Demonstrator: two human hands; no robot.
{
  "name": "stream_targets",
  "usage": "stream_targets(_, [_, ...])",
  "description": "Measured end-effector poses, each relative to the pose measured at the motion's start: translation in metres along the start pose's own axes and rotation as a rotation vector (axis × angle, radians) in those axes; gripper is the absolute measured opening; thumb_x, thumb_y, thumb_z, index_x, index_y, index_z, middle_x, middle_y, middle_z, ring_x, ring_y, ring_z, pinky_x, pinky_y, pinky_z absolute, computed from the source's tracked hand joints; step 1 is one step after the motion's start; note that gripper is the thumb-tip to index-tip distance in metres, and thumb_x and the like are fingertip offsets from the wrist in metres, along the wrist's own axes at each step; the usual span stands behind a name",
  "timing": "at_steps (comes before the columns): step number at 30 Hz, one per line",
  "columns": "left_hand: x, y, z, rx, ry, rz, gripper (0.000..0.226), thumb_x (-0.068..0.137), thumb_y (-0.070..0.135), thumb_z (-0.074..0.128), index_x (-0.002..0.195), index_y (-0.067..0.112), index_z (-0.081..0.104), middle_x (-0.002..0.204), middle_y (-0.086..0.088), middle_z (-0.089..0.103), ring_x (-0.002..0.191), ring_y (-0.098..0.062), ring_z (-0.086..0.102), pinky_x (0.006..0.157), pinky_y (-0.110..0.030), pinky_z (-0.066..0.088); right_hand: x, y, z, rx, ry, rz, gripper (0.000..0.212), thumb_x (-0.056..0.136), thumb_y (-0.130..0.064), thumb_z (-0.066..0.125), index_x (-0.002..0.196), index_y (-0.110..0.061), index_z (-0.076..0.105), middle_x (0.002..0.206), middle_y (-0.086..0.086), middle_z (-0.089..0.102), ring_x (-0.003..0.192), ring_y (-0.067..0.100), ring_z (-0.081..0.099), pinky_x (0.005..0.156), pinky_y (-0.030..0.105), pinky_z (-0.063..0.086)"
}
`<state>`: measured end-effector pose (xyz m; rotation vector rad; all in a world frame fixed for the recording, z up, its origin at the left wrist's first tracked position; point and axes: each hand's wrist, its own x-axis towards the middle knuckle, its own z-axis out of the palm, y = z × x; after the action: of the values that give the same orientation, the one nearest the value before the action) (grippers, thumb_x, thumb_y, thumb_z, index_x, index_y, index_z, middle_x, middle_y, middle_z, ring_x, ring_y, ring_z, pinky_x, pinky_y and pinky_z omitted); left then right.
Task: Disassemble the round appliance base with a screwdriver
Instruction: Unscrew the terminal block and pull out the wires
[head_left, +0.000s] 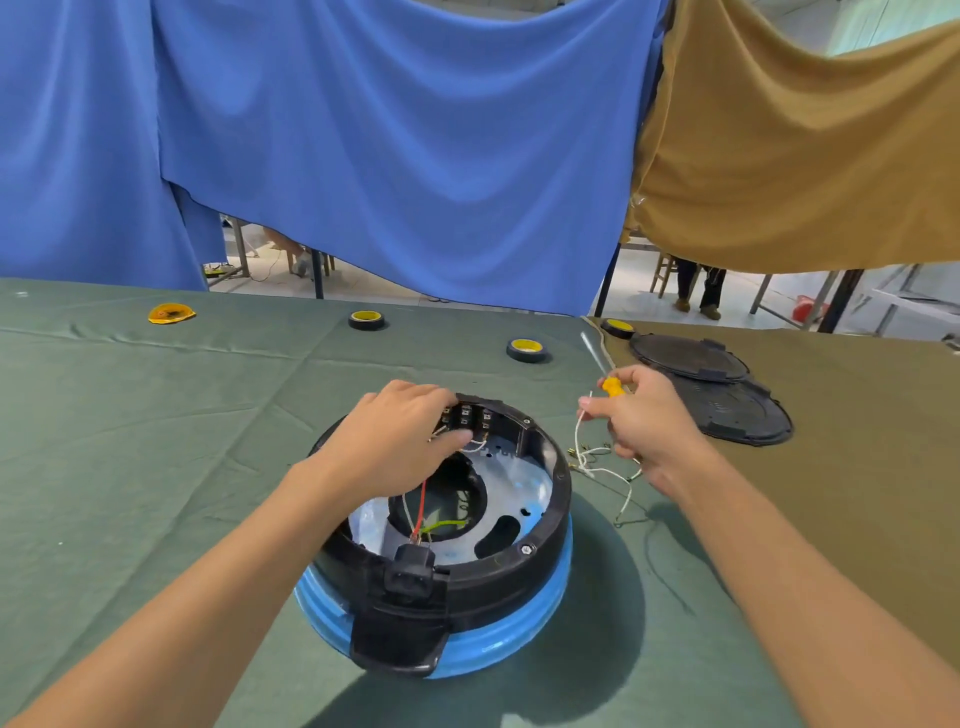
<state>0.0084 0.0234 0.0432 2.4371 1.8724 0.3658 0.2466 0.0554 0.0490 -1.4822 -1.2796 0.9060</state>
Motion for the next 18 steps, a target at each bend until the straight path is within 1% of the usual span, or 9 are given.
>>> stream_targets(2, [0.000, -0.007, 0.009, 0.070, -0.011, -0.008, 0.060, 0.097, 0.057, 0.038, 0.143, 0.019, 0.038, 0.150, -0.003, 0.038, 0.140, -0.024, 0.028, 0.109, -0.042, 0.029, 0.007, 0.018, 0.000, -0.202, -0.027, 0.025, 0.024, 0.086, -0.005, 0.067, 0.103, -0.012, 0.051, 0.094, 0.014, 0.066, 0.055, 0.013, 0.046, 0.042, 0.025, 0.033])
stream_targets(5, [0.002, -0.016, 0.012, 0.067, 0.006, -0.040, 0.065, 0.095, 0.062, 0.034, 0.142, 0.018, 0.038, 0.151, -0.003, 0.037, 0.143, -0.021, 0.026, 0.111, -0.039, 0.026, 0.012, 0.041, 0.001, -0.439, -0.066, 0.032, 0.024, 0.085, -0.012, 0.070, 0.102, -0.014, 0.054, 0.093, 0.008, 0.067, 0.063, 0.011, 0.054, 0.051, 0.026, 0.036])
stream_targets(7, [0.004, -0.023, 0.007, 0.059, 0.013, -0.073, 0.062, 0.095, 0.062, 0.033, 0.137, 0.018, 0.042, 0.148, -0.003, 0.042, 0.139, -0.022, 0.035, 0.108, -0.039, 0.032, 0.013, 0.047, 0.001, -0.534, -0.046, 0.018, 0.024, 0.085, -0.019, 0.071, 0.102, -0.017, 0.056, 0.094, 0.003, 0.064, 0.076, 0.013, 0.060, 0.060, 0.029, 0.042])
stream_targets(9, [0.003, -0.030, 0.002, 0.000, -0.002, -0.143, 0.053, 0.096, 0.059, 0.036, 0.128, 0.018, 0.047, 0.134, -0.003, 0.055, 0.124, -0.027, 0.049, 0.095, -0.039, 0.041, 0.014, 0.046, 0.001, -0.611, -0.013, -0.011, 0.023, 0.085, -0.027, 0.071, 0.103, -0.019, 0.058, 0.097, 0.002, 0.059, 0.090, 0.021, 0.058, 0.072, 0.032, 0.044])
stream_targets(10, [0.002, -0.033, 0.000, -0.032, -0.019, -0.179, 0.049, 0.096, 0.057, 0.038, 0.127, 0.020, 0.048, 0.130, -0.003, 0.058, 0.119, -0.029, 0.052, 0.091, -0.040, 0.044, 0.014, 0.043, 0.000, -0.649, 0.006, -0.033, 0.023, 0.086, -0.031, 0.068, 0.103, -0.019, 0.059, 0.097, 0.002, 0.057, 0.093, 0.023, 0.056, 0.075, 0.033, 0.043])
stream_targets(12, [0.000, -0.040, 0.000, -0.049, -0.036, -0.216, 0.042, 0.098, 0.051, 0.041, 0.131, 0.025, 0.046, 0.132, -0.002, 0.057, 0.118, -0.031, 0.052, 0.090, -0.041, 0.045, 0.014, 0.035, -0.001, -0.681, 0.043, -0.092, 0.021, 0.091, -0.037, 0.060, 0.102, -0.019, 0.060, 0.097, 0.002, 0.057, 0.096, 0.023, 0.053, 0.074, 0.033, 0.042])
stream_targets(14, [-0.003, -0.043, 0.002, -0.048, -0.026, -0.226, 0.042, 0.099, 0.044, 0.043, 0.138, 0.029, 0.041, 0.138, -0.001, 0.053, 0.122, -0.032, 0.049, 0.094, -0.043, 0.044, 0.012, 0.025, -0.001, -0.654, 0.093, -0.166, 0.019, 0.094, -0.037, 0.053, 0.098, -0.020, 0.061, 0.094, 0.003, 0.059, 0.095, 0.022, 0.049, 0.072, 0.033, 0.039])
stream_targets(16, [-0.004, -0.044, 0.004, -0.077, -0.009, -0.227, 0.043, 0.099, 0.041, 0.046, 0.140, 0.030, 0.040, 0.140, 0.001, 0.052, 0.123, -0.032, 0.049, 0.096, -0.045, 0.044, 0.010, 0.015, 0.000, -0.676, 0.117, -0.208, 0.019, 0.095, -0.036, 0.052, 0.095, -0.021, 0.064, 0.090, 0.004, 0.059, 0.095, 0.023, 0.046, 0.071, 0.032, 0.037])
stream_targets(18, [-0.004, -0.044, 0.005, -0.100, 0.003, -0.214, 0.038, 0.098, 0.040, 0.048, 0.134, 0.031, 0.045, 0.134, 0.001, 0.055, 0.117, -0.032, 0.052, 0.094, -0.046, 0.046, 0.010, 0.007, 0.003, -0.788, 0.067, -0.207, 0.020, 0.094, -0.035, 0.055, 0.095, -0.020, 0.068, 0.094, 0.006, 0.064, 0.096, 0.024, 0.049, 0.072, 0.032, 0.039])
